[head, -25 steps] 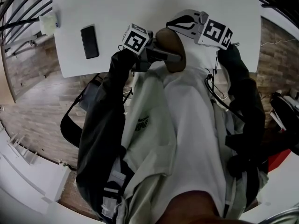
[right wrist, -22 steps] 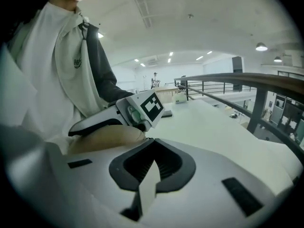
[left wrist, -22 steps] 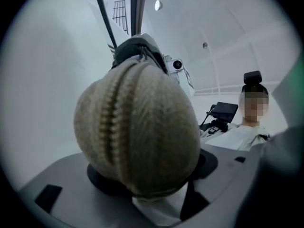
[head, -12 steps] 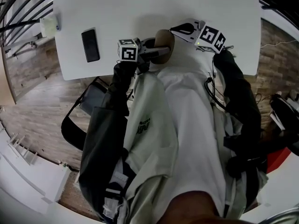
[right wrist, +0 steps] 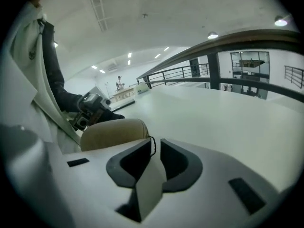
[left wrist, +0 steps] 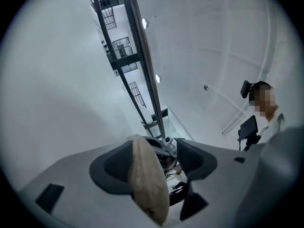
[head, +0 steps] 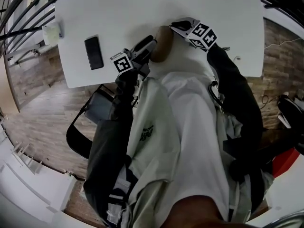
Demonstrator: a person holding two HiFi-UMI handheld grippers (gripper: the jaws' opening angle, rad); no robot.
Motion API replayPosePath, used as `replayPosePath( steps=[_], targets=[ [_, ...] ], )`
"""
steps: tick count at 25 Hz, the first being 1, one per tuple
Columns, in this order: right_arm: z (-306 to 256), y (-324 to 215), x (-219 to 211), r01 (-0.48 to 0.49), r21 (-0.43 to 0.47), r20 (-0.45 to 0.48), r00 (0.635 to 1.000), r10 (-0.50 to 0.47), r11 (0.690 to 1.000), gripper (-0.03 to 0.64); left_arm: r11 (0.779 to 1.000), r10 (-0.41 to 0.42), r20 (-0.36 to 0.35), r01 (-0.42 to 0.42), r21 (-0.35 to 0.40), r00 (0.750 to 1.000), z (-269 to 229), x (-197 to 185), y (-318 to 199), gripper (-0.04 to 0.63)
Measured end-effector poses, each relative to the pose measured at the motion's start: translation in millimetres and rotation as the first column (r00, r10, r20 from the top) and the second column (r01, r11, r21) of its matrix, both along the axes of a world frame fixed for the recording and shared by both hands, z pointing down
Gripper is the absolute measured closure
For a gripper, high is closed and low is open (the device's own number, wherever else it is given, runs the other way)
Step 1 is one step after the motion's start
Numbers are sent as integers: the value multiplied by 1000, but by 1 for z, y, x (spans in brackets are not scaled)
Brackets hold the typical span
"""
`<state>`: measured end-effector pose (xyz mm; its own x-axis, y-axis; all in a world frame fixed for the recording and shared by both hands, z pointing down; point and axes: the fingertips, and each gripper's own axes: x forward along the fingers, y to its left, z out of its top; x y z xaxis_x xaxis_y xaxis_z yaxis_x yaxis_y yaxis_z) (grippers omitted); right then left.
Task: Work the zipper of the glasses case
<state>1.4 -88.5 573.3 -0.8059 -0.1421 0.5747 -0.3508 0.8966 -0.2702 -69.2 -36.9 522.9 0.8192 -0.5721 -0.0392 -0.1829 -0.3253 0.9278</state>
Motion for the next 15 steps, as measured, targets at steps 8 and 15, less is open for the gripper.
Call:
replayPosePath(
  steps=[8,15],
  targets=[
    [-17,-8,72,-301,-220,115,936,332,928,385,984,-170,88,174,-37,981,2,-25,1,293],
    [-86,28,60,-378,-426,421,722,550,822,388,966,-256,41,257,-8,966,-17,-40,3,531]
  ],
)
